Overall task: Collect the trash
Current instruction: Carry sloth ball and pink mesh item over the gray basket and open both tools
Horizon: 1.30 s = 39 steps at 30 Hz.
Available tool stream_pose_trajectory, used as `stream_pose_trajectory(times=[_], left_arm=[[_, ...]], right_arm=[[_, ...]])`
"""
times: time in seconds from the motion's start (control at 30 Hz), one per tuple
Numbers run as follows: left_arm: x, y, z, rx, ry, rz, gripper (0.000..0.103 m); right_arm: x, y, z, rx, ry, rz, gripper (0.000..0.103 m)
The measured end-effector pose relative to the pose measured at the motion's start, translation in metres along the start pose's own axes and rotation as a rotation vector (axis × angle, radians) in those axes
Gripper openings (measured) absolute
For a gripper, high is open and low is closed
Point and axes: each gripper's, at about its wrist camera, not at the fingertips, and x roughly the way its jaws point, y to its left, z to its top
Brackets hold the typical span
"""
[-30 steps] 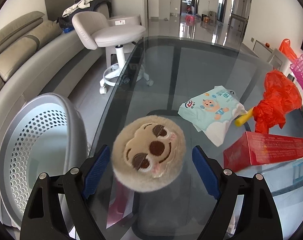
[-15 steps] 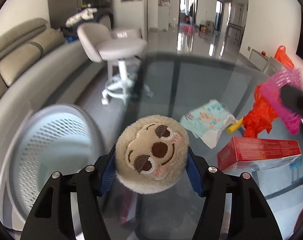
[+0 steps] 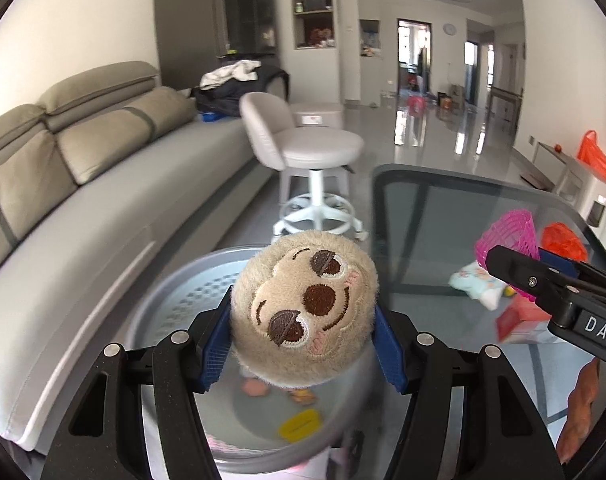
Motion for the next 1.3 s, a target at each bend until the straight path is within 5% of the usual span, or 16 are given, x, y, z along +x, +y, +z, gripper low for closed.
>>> stream_pose_trajectory(times=[0.4,0.9,0.97,1.07,1.3], left_arm=[[0.014,0.072,-0.023,-0.069,0.054,0.113,0.06],[0.027,0.108,-0.045,-0.165,0.114,0.121,0.063],[0.026,0.109,-0.046,-0.169,0.109,0.134,0.065],[0.023,0.112,-0.047,-0.171,0.099,0.156,0.071],[0.023,0.115,-0.047,-0.19,0.1,0.167,0.072]], right_arm=[[0.052,0.072,-0.008,-0.061,0.08,0.124,0.061],[0.109,0.098,-0.012,-0.093,0.185,0.151,0.061],[0.112,0.101,-0.011,-0.099,0.193,0.156,0.063],[0.108,0.103,-0.011,-0.11,0.181,0.159,0.08],[0.102,0.099,-0.009,-0.096,0.152,0.149,0.08]])
